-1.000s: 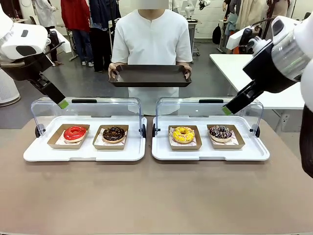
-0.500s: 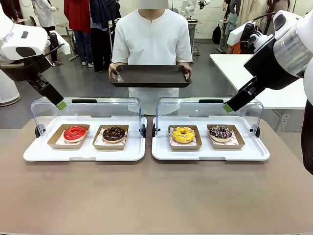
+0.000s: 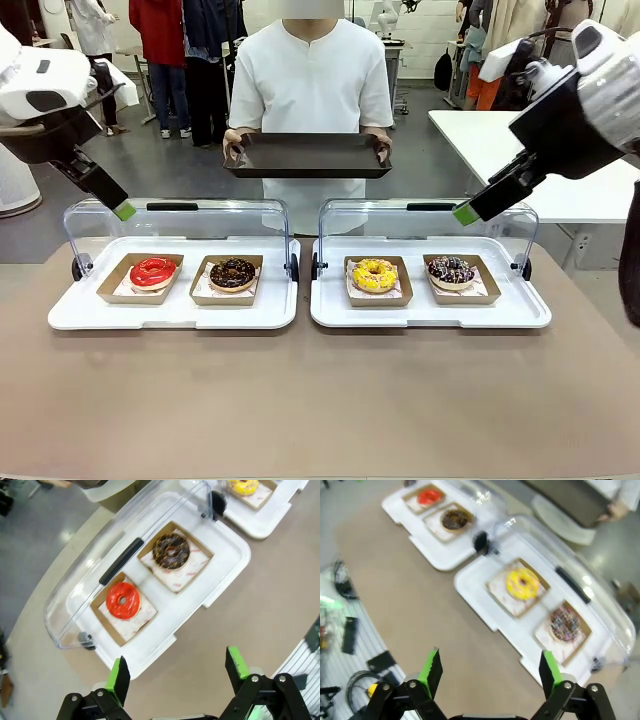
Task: Provide the desired donut to the person.
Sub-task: Pick up and lift the Paper togo box containing the Donut pointed at by the person.
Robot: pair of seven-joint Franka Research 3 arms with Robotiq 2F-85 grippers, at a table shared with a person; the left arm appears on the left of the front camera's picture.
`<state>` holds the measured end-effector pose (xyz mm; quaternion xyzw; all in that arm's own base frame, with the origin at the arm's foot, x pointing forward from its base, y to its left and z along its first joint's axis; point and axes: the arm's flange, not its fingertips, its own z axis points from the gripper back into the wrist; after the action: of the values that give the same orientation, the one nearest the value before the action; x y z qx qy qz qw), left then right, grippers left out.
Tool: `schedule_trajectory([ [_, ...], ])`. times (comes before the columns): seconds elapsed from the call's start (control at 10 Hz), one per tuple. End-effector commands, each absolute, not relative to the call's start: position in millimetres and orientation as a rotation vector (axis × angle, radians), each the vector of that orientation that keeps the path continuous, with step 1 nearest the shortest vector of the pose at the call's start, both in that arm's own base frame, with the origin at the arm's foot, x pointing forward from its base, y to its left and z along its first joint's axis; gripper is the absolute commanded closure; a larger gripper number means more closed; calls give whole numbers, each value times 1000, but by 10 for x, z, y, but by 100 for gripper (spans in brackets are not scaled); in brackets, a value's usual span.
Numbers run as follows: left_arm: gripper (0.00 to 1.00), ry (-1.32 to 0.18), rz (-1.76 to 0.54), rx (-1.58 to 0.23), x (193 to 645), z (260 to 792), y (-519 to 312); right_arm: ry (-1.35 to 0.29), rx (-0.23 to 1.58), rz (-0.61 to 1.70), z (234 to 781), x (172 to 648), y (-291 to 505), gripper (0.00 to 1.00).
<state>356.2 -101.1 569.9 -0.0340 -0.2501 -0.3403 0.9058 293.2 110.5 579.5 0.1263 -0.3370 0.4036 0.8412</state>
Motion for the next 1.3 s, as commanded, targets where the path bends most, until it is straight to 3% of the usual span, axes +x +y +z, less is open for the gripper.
schedule_trajectory([
  [0.0,0,-580,-717,-343,3712,5710,-613,-731,573,895,5659,3110,598,0],
  [0.2,0,-605,-778,-538,3807,5674,-214,-818,701,832,5530,3307,98,0],
  [0.5,0,-701,-885,-646,3899,5491,397,-929,819,797,5274,3430,-564,0],
  [0.7,0,-776,-923,-676,3886,5396,663,-1002,794,815,5235,3391,-814,0],
  [1.2,0,-830,-987,-593,3762,5328,1018,-825,670,901,5268,3294,-1424,0],
])
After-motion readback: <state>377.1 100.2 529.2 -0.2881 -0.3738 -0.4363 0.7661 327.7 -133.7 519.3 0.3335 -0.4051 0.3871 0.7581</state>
